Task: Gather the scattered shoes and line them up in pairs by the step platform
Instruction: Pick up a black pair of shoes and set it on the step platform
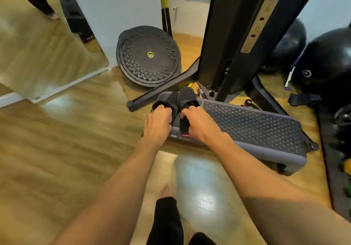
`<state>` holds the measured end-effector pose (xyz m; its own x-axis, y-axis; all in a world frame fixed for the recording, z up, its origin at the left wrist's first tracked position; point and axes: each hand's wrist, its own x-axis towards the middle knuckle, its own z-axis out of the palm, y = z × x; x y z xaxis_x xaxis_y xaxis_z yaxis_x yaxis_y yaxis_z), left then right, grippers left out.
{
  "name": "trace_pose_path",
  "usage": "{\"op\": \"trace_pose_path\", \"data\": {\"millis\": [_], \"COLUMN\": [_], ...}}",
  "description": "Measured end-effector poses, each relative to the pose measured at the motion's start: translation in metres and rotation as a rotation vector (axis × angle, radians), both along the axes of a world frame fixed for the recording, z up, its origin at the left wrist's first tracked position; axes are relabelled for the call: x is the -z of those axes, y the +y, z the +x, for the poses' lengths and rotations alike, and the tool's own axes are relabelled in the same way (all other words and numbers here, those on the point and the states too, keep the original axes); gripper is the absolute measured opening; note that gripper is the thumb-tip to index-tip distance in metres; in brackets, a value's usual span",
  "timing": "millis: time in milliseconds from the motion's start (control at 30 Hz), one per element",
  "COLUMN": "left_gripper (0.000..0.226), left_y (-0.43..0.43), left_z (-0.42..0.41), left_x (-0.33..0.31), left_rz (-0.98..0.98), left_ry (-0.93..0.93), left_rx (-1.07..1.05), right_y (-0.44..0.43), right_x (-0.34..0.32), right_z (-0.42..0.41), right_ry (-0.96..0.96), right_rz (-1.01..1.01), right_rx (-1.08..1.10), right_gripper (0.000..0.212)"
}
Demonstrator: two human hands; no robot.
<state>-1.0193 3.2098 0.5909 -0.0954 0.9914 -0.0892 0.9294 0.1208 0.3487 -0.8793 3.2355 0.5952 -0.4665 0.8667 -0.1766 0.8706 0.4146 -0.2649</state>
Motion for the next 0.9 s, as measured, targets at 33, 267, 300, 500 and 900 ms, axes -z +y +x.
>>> {"op": "trace_pose_path", "data": {"millis": [33,267,300,500,900], "left_gripper": [0.02,0.014,0.014,0.016,0.041], "left_y": [0.02,0.134,0.145,0.201,0.2], "left_z": [-0.007,-0.037,-0.038,-0.046,-0.058], "left_x": [0.017,0.142,0.158,0.251,0.334], "left_rz": [-0.028,-0.093,-0.08,-0.102,-0.253], "left_ry": [-0.003,-0.032,-0.036,-0.014,-0.036], "left_rx": [0.002,-0.021,-0.035,0.003,0.158], "right_y": [0.018,0.125,0.136,0.19,0.186], "right_x": [0.016,0.13,0.148,0.244,0.336], "right_z": [-0.008,-0.049,-0.053,-0.07,-0.092], "right_ry": [-0.001,0.01,0.001,-0.092,-0.147], "right_rz": [-0.013,-0.17,-0.182,-0.179,-0.353], "right_rx": [0.027,0.255,0.273,0.241,0.291], "right_gripper": [0.05,0.065,0.066,0.044,0.074]}}
